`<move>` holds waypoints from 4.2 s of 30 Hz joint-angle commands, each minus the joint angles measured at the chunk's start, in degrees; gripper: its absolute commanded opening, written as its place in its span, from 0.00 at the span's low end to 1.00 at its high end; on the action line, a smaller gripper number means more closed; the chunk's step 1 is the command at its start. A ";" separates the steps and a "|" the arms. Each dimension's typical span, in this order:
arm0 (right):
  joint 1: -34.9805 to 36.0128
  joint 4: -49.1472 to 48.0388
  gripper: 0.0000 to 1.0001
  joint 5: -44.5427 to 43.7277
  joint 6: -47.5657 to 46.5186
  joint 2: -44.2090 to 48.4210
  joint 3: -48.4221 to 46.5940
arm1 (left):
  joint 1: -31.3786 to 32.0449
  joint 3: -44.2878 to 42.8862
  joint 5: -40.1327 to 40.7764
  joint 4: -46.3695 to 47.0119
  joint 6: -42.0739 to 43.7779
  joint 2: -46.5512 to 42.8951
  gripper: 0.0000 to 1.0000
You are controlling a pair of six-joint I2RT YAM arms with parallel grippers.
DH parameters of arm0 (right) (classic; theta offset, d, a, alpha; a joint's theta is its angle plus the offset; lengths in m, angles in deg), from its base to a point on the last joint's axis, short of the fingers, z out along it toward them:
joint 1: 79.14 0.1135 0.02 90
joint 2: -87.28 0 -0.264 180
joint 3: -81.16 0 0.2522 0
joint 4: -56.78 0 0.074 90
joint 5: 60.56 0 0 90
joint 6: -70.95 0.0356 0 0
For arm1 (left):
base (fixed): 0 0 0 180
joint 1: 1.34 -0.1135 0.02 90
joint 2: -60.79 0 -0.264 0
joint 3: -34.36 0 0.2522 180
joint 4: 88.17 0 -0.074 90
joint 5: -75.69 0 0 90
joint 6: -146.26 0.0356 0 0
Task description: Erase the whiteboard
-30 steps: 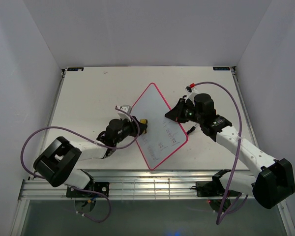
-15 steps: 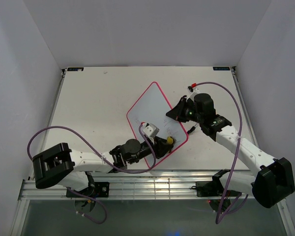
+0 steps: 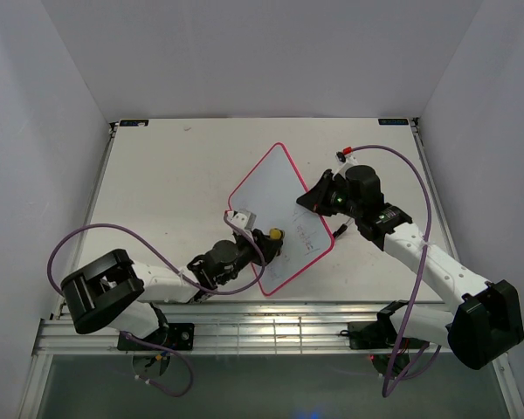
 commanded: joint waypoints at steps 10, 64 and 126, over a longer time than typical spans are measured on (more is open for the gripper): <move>1.84 -12.67 0.08 3.89 7.08 0.43 -1.35 | 15.89 -2.71 1.06 -4.08 3.06 0.51 0.01; 8.78 -10.73 0.08 0.29 1.90 1.04 -3.45 | -5.03 -16.25 -20.91 -22.88 0.00 0.51 0.00; 10.37 -15.13 0.08 4.50 6.20 5.44 -1.61 | -5.02 -20.38 -5.44 -39.68 -10.91 3.31 0.00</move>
